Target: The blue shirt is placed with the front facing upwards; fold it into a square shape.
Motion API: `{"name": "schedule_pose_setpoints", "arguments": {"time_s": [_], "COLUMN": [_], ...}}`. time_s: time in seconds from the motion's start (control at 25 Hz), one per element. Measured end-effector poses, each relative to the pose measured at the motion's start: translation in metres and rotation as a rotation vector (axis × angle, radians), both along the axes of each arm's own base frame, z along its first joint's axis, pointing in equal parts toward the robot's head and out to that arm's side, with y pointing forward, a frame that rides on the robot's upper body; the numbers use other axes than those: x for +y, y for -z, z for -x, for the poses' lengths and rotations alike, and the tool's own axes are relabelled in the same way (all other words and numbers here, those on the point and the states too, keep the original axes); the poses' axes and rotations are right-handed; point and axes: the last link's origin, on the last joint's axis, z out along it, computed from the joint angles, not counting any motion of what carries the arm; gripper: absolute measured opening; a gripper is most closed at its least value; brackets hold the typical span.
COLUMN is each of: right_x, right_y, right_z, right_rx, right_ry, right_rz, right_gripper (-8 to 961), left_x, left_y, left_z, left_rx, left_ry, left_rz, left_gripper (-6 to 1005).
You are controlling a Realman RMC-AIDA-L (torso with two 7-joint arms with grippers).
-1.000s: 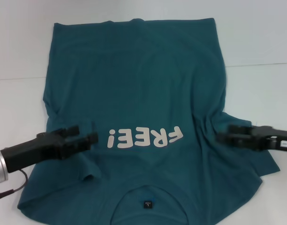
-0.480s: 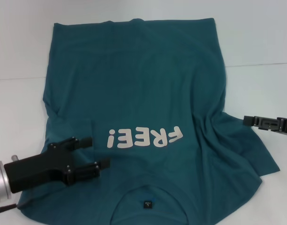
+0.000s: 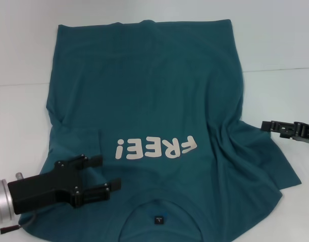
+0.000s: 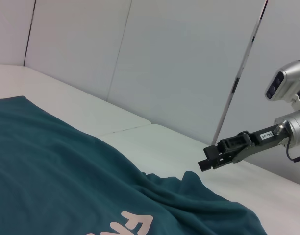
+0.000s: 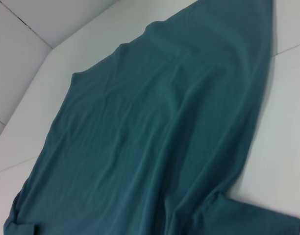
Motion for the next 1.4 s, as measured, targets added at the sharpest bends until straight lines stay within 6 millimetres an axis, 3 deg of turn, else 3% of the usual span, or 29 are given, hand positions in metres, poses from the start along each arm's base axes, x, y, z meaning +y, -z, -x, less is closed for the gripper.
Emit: {"name": "schedule_pose_setpoints", "arguments": {"time_s": [0.56, 0.96, 1.2, 1.28, 1.4], "right_x": [0.009, 0.010, 0.007, 0.006, 0.005], "right_y": [0.025, 0.028, 0.028, 0.028, 0.028], "right_z": [0.000, 0.002, -0.002, -0.003, -0.003], "right_rx": [-0.053, -0.041, -0.047, -0.048, -0.048], "right_ry": [0.025, 0.026, 0.036, 0.037, 0.038], "right_rz": [0.012, 0.001, 0.006, 0.008, 0.007], "right_gripper": [940, 940, 830, 604, 480], "left_x": [0.003, 0.003, 0.003, 0.003, 0.003], "left_y": [0.000, -0.001, 0.000, 0.000, 0.000], "left_z": [-0.001, -0.001, 0.001, 0.001, 0.001], "left_rx": [0.006, 0.009, 0.010, 0.010, 0.009], "left_ry": [0.002, 0.000, -0.011, -0.012, -0.013], "left_rz": [-0.005, -0.007, -0.009, -0.009, -0.008], "left_gripper": [877, 877, 877, 877, 877]}}
